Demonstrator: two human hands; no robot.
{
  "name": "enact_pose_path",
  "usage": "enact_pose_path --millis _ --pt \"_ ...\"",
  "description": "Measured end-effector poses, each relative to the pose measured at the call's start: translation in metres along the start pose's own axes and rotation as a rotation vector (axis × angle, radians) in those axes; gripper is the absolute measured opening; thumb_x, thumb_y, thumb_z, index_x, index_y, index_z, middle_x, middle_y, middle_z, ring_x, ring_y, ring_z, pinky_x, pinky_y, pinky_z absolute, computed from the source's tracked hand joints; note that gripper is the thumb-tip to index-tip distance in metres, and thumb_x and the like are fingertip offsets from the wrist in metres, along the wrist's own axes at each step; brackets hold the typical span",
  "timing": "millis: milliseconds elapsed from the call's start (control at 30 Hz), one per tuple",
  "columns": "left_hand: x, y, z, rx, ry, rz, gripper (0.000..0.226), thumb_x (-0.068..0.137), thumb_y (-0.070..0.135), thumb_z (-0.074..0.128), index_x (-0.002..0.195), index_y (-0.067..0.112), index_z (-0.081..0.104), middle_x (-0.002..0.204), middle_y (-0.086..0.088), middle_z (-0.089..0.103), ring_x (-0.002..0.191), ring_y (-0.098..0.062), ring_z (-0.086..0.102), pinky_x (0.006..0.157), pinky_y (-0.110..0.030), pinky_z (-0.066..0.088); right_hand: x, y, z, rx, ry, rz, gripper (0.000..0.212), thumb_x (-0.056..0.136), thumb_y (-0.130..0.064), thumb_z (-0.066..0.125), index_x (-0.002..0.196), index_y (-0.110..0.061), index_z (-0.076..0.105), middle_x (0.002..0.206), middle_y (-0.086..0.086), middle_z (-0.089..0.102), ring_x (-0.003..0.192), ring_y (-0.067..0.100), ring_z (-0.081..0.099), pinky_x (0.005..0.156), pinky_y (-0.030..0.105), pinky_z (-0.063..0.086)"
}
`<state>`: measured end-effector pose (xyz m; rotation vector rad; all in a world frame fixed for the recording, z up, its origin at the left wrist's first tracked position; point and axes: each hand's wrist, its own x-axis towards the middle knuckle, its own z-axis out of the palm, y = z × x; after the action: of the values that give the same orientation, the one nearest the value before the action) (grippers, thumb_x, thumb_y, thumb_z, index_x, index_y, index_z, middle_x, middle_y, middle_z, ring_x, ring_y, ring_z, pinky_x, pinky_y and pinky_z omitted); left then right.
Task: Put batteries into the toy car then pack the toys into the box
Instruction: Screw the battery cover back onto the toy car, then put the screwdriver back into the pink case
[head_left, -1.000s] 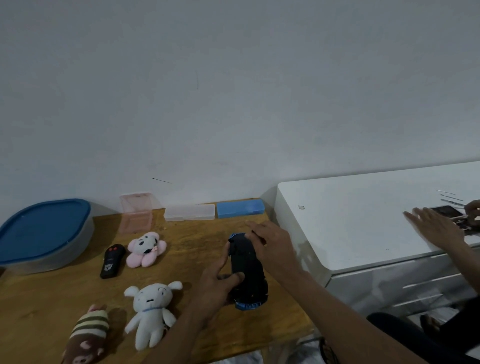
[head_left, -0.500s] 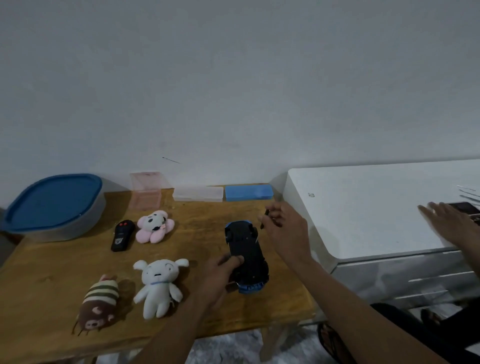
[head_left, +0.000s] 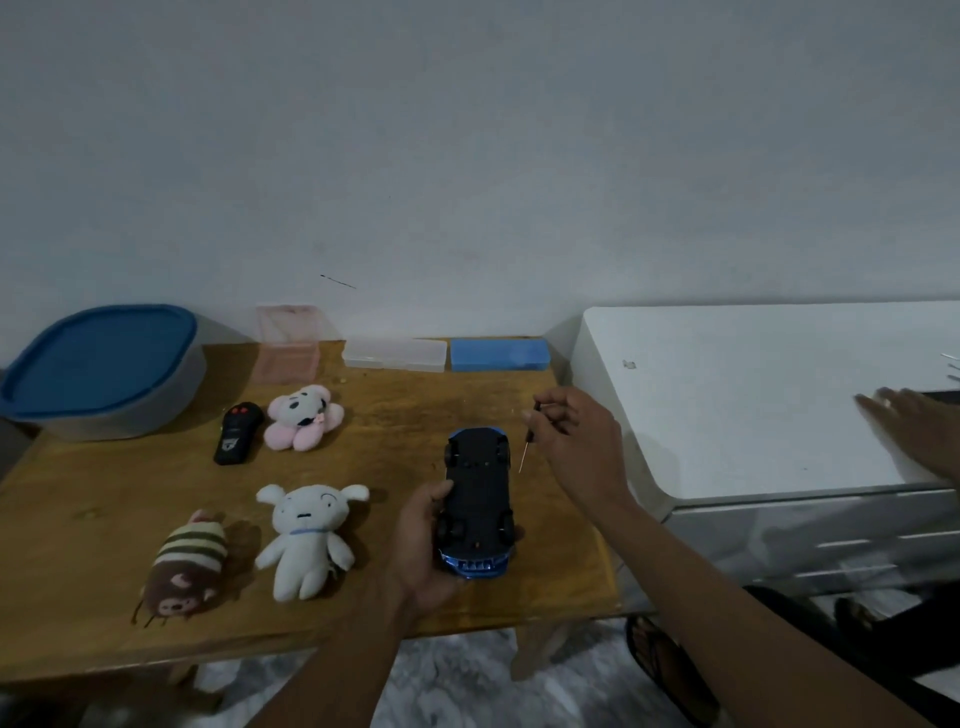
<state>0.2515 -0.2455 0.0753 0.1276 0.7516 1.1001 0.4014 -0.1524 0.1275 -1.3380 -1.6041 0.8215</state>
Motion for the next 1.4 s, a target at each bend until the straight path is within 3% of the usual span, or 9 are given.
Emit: enact_pose_path --millis 133,300,367,467,633,933,1033,1200,1400 --pt "0.003 0.004 -0.002 -0.037 -0.039 0.052 0.055 0.092 0.036 0.041 0.135 0.004 0.048 0.127 -0.025 0.047 0.107 -0.039 0.052 0.091 -0.047 0.045 0.008 0.0 -0.002 0.014 -0.01 -0.015 0.014 0.082 -0.022 0.072 0.095 -0.021 0.065 0.081 -0.006 0.068 0.078 0.011 0.068 0.076 0.038 0.059" --pt "0.006 0.007 -0.003 0.019 -0.068 0.087 0.043 0.093 0.033 0.05 0.123 0.005 0.063 0.121 -0.022 0.059 0.107 -0.037 0.059 0.093 -0.047 0.048 0.017 0.001 0.0 0.042 -0.031 -0.028 0.014 0.083 -0.02 0.071 0.096 -0.02 0.065 0.082 -0.003 0.069 0.078 0.012 0.068 0.075 0.038 0.059" --pt "0.007 0.009 -0.004 0.041 -0.078 0.087 0.056 0.08 0.035 0.07 0.126 0.005 0.06 0.122 -0.021 0.06 0.109 -0.036 0.058 0.099 -0.048 0.044 0.02 0.001 0.001 0.049 -0.036 -0.03 0.014 0.083 -0.02 0.071 0.096 -0.02 0.065 0.084 -0.003 0.069 0.08 0.012 0.068 0.075 0.038 0.06" --pt "0.014 0.012 -0.007 0.078 -0.026 0.065 0.074 0.05 0.033 0.09 0.115 0.005 0.067 0.103 -0.015 0.066 0.091 -0.029 0.064 0.09 -0.043 0.048 0.023 0.002 0.003 0.048 -0.05 -0.032 0.017 0.083 -0.02 0.071 0.099 -0.018 0.065 0.085 -0.001 0.069 0.08 0.013 0.068 0.075 0.038 0.06" --pt "0.016 0.02 0.005 0.38 0.262 -0.016 0.047 0.073 0.036 0.075 0.109 0.008 0.063 0.094 -0.009 0.07 0.088 -0.026 0.066 0.084 -0.042 0.055 0.023 0.006 0.005 0.042 -0.072 -0.036 0.015 0.083 -0.02 0.071 0.097 -0.02 0.065 0.084 -0.003 0.069 0.078 0.013 0.069 0.074 0.037 0.06" --pt "0.043 0.023 0.007 1.163 0.762 0.029 0.052 0.063 0.045 0.081 0.099 0.014 0.059 0.089 -0.004 0.066 0.078 -0.019 0.065 0.069 -0.03 0.054 0.017 0.013 0.011 0.0 -0.08 -0.038 0.017 0.082 -0.021 0.072 0.098 -0.018 0.066 0.083 -0.001 0.07 0.077 0.011 0.069 0.075 0.033 0.06" --pt "0.059 0.015 -0.004 1.312 0.847 0.069 0.071 0.059 0.05 0.082 0.114 0.012 0.058 0.103 -0.006 0.065 0.089 -0.02 0.064 0.073 -0.032 0.055 0.014 0.016 0.01 -0.008 -0.084 -0.055 0.018 0.082 -0.021 0.072 0.098 -0.019 0.066 0.082 -0.004 0.069 0.077 0.009 0.068 0.073 0.026 0.059" --pt "0.083 -0.004 -0.026 1.353 0.994 0.0 0.098 0.041 0.066 0.077 0.119 0.012 0.053 0.101 -0.003 0.06 0.084 -0.017 0.059 0.067 -0.03 0.052 0.013 0.025 0.004 -0.006 -0.092 -0.051 0.019 0.082 -0.021 0.073 0.099 -0.02 0.065 0.084 -0.004 0.068 0.079 0.007 0.067 0.071 0.018 0.057" --pt "0.136 -0.03 -0.076 1.286 1.079 -0.128 0.135 0.008 0.077 0.054 0.13 0.019 0.044 0.115 -0.006 0.055 0.102 -0.024 0.057 0.086 -0.04 0.052 0.012 0.037 -0.001 -0.015 -0.104 -0.029 0.018 0.081 -0.021 0.073 0.098 -0.021 0.065 0.082 -0.006 0.068 0.077 0.005 0.067 0.069 0.017 0.056"
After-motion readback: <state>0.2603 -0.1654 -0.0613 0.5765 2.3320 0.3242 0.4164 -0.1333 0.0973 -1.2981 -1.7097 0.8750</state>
